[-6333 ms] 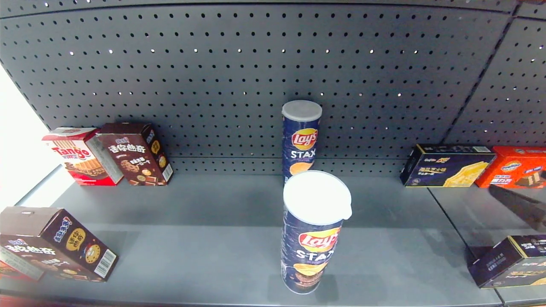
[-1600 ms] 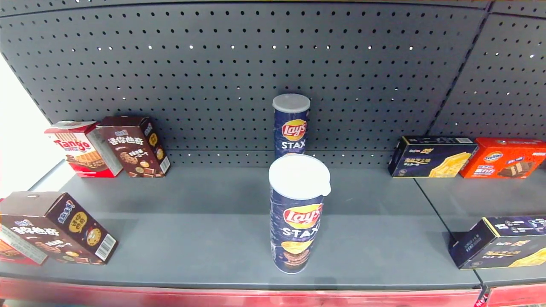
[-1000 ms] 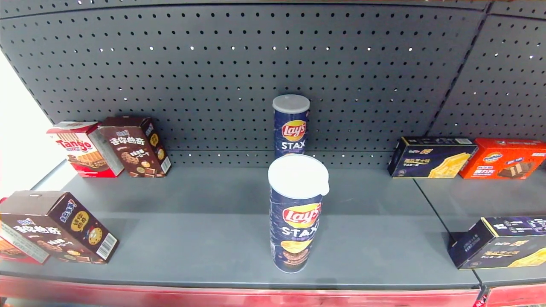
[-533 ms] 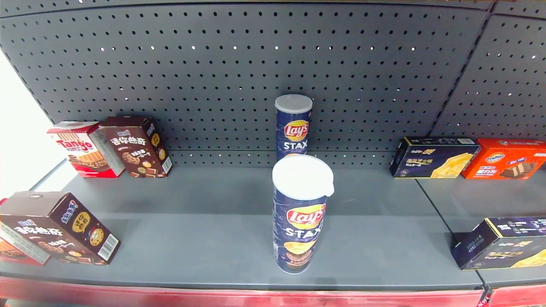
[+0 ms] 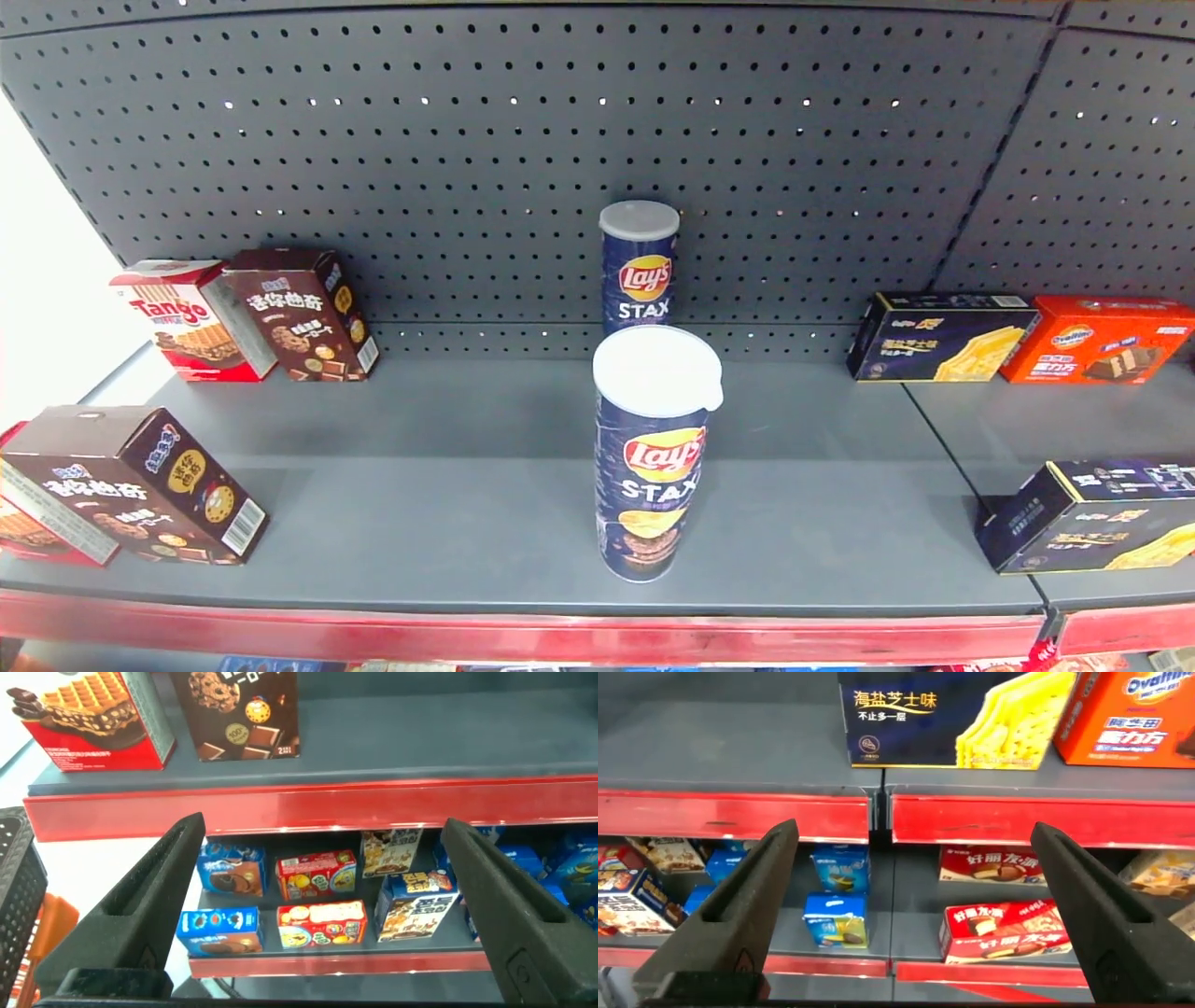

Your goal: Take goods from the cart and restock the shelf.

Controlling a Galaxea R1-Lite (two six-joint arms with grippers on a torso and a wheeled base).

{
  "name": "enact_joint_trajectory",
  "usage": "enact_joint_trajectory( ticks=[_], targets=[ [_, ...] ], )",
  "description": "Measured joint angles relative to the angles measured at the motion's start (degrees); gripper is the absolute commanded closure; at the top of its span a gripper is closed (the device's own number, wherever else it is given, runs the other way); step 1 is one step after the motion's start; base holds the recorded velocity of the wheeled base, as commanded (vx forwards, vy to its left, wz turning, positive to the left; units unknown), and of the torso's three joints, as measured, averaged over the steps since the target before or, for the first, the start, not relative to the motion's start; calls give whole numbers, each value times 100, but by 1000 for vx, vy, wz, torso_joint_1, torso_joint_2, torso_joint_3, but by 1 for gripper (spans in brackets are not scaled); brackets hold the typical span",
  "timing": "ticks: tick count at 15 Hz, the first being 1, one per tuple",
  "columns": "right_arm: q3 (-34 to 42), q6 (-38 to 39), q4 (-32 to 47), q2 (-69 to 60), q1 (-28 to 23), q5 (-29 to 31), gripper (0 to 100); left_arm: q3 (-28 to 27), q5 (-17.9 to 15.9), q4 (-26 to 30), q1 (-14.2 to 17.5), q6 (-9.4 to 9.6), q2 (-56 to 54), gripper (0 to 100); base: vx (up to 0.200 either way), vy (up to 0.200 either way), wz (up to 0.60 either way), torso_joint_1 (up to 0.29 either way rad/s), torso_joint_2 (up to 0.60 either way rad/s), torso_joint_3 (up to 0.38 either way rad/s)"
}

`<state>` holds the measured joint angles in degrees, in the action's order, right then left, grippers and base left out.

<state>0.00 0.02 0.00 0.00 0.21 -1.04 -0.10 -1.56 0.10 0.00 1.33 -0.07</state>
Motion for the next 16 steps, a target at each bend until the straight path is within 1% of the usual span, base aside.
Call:
enact_joint_trajectory(
  ticks=[16],
  targets=[
    [-2,-2,7,0,6,0,0,0,0,0,0,-10,0,0,0,0,0,0,0,0]
  ],
)
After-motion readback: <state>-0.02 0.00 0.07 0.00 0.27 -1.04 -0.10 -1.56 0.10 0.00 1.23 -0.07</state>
